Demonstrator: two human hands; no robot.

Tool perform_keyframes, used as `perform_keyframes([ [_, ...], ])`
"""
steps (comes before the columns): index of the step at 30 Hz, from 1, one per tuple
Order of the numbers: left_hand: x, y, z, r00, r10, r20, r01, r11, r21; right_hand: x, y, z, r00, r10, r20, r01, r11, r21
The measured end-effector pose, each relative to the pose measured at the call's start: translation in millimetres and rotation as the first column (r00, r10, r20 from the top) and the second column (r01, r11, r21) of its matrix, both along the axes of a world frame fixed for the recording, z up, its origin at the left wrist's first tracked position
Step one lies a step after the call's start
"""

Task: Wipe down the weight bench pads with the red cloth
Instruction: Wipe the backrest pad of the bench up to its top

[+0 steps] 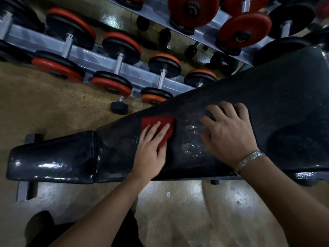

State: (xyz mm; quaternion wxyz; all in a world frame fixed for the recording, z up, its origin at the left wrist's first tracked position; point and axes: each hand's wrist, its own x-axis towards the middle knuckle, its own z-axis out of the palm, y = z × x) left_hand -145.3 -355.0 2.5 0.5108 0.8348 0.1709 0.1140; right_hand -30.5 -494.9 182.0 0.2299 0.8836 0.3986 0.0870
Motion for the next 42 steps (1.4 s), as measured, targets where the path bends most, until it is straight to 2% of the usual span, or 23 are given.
perform_keyframes([
  [2, 31.4, 5.0, 11.6, 0.996, 0.075, -0.055, -0.079, 0.994, -0.074, 0.1, 0.9, 0.6, 1.0, -0.005, -0.006, 0.005, 1.0, -0.003],
  [4, 62.1, 2.1, 33.0, 0.995, 0.093, -0.038, -0.096, 0.988, -0.118, -0.1, 1.8, 0.5, 1.0, -0.005, -0.006, 0.005, 1.0, -0.01],
  [9, 45.6, -8.4, 36.9, 0.996, -0.037, 0.077, 0.041, 0.998, -0.053, 0.0, 1.4, 1.3, 1.0, -0.009, -0.014, 0.008, 1.0, -0.009],
  [11, 34.2, 1.8, 20.4, 0.999, 0.001, 0.036, 0.0, 0.999, -0.044, 0.2, 0.1, 0.5, 1.0, 0.0, -0.009, 0.0, 1.0, -0.002],
  [14, 66.1, 20.7, 13.1, 0.993, 0.106, -0.051, -0.11, 0.99, -0.086, 0.3, 1.1, -0.9, 1.0, 0.001, -0.004, -0.001, 1.0, 0.019],
  [18, 110.3, 15.0, 43.3, 0.997, 0.014, 0.077, -0.007, 0.996, -0.091, -0.6, 3.4, -2.0, 1.0, -0.002, 0.003, 0.002, 1.0, 0.027],
  [21, 83.8, 5.0, 39.3, 0.995, -0.026, 0.091, 0.033, 0.997, -0.069, -0.7, 1.6, -0.6, 1.0, 0.006, 0.001, -0.006, 0.999, 0.036],
  [23, 67.9, 12.1, 23.8, 0.997, -0.001, 0.083, 0.003, 1.0, -0.025, -0.2, -1.6, 0.7, 1.0, 0.017, -0.004, -0.017, 0.999, 0.029],
  [26, 89.8, 24.3, 22.4, 0.998, 0.064, 0.017, -0.063, 0.997, -0.041, 0.7, -1.8, 0.7, 1.0, 0.025, -0.01, -0.025, 0.999, 0.022],
  [31, 105.0, 1.8, 57.4, 0.992, -0.053, 0.116, 0.06, 0.997, -0.052, 0.1, 0.2, 1.2, 1.0, 0.016, -0.012, -0.016, 1.0, 0.012],
  [34, 69.4, 8.4, 33.9, 0.989, -0.07, 0.133, 0.071, 0.997, -0.002, 0.9, -2.6, 2.2, 1.0, 0.02, -0.019, -0.02, 1.0, 0.003],
  [36, 62.2, 22.5, 19.1, 0.997, -0.021, 0.08, 0.02, 1.0, 0.013, 1.0, -3.6, 1.8, 1.0, 0.022, -0.016, -0.022, 1.0, 0.003],
  [39, 93.5, 32.8, 26.8, 0.999, 0.047, -0.005, -0.047, 0.996, -0.077, 0.7, -1.5, 0.3, 1.0, 0.012, -0.008, -0.012, 1.0, 0.007],
  [42, 127.0, 27.6, 55.5, 0.999, -0.002, 0.034, 0.008, 0.985, -0.172, 0.2, 0.6, 0.2, 1.0, 0.01, -0.008, -0.009, 1.0, 0.009],
])
